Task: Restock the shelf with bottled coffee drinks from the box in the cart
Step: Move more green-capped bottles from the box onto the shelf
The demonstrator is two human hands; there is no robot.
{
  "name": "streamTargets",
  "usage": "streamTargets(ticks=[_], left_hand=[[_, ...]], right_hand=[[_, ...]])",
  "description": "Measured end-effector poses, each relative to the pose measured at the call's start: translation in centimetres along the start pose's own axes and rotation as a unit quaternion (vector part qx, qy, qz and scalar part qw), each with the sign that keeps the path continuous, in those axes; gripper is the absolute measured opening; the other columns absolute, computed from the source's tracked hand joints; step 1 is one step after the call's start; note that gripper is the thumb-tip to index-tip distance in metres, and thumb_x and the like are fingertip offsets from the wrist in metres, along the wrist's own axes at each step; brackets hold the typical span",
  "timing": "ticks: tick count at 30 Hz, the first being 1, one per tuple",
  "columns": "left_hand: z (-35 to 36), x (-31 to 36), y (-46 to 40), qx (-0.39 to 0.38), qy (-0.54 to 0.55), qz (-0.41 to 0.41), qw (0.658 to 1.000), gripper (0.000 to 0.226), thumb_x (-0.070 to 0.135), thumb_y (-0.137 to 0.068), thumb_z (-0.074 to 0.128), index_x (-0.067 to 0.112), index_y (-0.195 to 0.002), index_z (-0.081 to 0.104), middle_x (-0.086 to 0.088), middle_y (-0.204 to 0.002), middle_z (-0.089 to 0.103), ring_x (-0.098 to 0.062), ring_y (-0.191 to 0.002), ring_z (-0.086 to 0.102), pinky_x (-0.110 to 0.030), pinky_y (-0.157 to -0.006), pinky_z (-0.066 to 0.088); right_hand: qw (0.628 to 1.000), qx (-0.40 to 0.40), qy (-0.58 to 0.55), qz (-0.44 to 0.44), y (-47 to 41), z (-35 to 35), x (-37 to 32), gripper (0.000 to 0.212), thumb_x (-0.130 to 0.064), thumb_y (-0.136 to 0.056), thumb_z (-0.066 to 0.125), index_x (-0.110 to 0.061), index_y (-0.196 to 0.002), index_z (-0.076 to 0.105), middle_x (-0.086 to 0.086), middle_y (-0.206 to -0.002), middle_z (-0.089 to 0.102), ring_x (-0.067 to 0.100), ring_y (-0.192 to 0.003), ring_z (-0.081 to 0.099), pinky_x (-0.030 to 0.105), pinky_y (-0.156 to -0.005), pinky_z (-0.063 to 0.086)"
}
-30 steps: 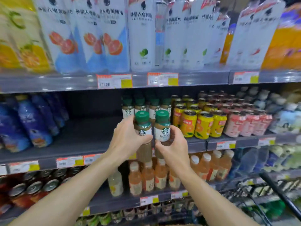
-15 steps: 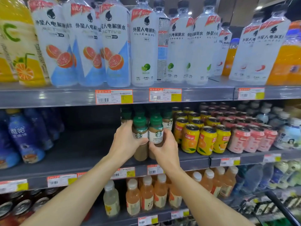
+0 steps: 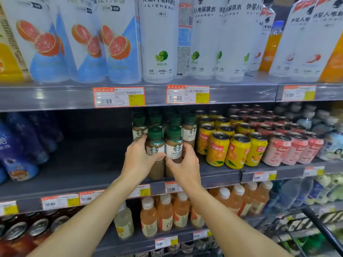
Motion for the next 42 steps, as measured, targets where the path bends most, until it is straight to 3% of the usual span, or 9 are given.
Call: streamTargets(ticks=[5, 8, 15, 24, 28, 37, 42], left_hand=[[1.5, -2.5, 1.9, -0.007, 0.046, -0.067, 0.997, 0.054, 0.028, -0.067, 0.086, 0.022, -0.114, 0.059, 0.006, -0.105, 0.068, -0.012, -0.097, 0.064, -0.032, -0.084, 0.054], [2.1, -3.3, 2.6, -0.004, 0.035, -0.092, 0.995, 0.046, 0.027, -0.070, 0.085, 0.020, -0.108, 0.061, 0.005, -0.102, 0.069, -0.013, -0.094, 0.065, -0.034, -0.083, 0.055], [2.4, -2.6, 2.3, -0.036, -0.036, -0.114, 0.992, 0.041, 0.027, -0.074, 0.080, 0.013, -0.107, 0.060, -0.003, -0.104, 0.068, -0.022, -0.097, 0.064, -0.038, -0.083, 0.055], [2.5, -2.2, 1.8, -0.062, -0.078, -0.139, 0.985, 0.043, 0.028, -0.072, 0.079, 0.013, -0.107, 0.059, -0.004, -0.106, 0.068, -0.025, -0.100, 0.063, -0.032, -0.081, 0.052], [2.4, -2.2, 1.9, -0.063, -0.083, -0.139, 0.985, 0.045, 0.031, -0.072, 0.078, 0.013, -0.109, 0.059, -0.006, -0.107, 0.068, -0.027, -0.101, 0.063, -0.036, -0.084, 0.053], [2.6, -1.7, 2.2, -0.067, -0.080, -0.138, 0.985, 0.045, 0.029, -0.072, 0.078, 0.012, -0.109, 0.058, -0.005, -0.107, 0.068, -0.026, -0.101, 0.063, -0.037, -0.085, 0.053], [2.7, -1.5, 2.1, -0.064, -0.088, -0.144, 0.984, 0.044, 0.029, -0.073, 0.077, 0.011, -0.107, 0.057, -0.005, -0.106, 0.067, -0.025, -0.100, 0.063, -0.030, -0.076, 0.049]], right_hand=[[1.000, -0.008, 0.011, -0.012, 0.7, 0.1, 0.5, 0.061, -0.030, -0.080, 0.076, -0.024, -0.134, 0.048, -0.012, -0.124, 0.058, 0.002, -0.117, 0.053, 0.026, -0.097, 0.048], [1.000, -0.006, 0.018, 0.006, 0.7, 0.1, 1.0, 0.061, -0.030, -0.077, 0.078, -0.024, -0.130, 0.048, -0.012, -0.120, 0.061, 0.005, -0.114, 0.056, 0.032, -0.095, 0.051], [0.999, -0.014, 0.007, 0.039, 0.6, -0.7, 1.5, 0.054, -0.026, -0.076, 0.081, -0.028, -0.117, 0.046, -0.016, -0.107, 0.060, 0.004, -0.102, 0.060, 0.028, -0.086, 0.053], [0.996, 0.035, 0.055, 0.056, -0.5, -4.8, 3.4, 0.059, -0.024, -0.075, 0.082, -0.023, -0.122, 0.046, -0.005, -0.117, 0.056, 0.011, -0.106, 0.057, 0.034, -0.089, 0.054], [0.994, 0.045, 0.072, 0.065, -1.0, -5.3, 3.4, 0.056, -0.023, -0.077, 0.081, -0.020, -0.123, 0.049, -0.005, -0.116, 0.057, 0.009, -0.104, 0.055, 0.027, -0.087, 0.050], [0.990, 0.055, 0.113, 0.062, -2.2, -4.9, 3.5, 0.054, -0.021, -0.080, 0.078, -0.013, -0.128, 0.054, 0.004, -0.119, 0.066, 0.020, -0.110, 0.061, 0.034, -0.090, 0.053], [0.989, 0.049, 0.123, 0.064, -3.0, -4.4, 3.7, 0.051, -0.021, -0.079, 0.078, -0.011, -0.125, 0.057, 0.006, -0.118, 0.068, 0.024, -0.109, 0.063, 0.037, -0.090, 0.053]])
Point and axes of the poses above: each hand's wrist, its own y-axis away from the middle knuckle, its own z-axis out of the palm, x = y × z, the point moved 7 cm from there along -y, towards the middle knuckle
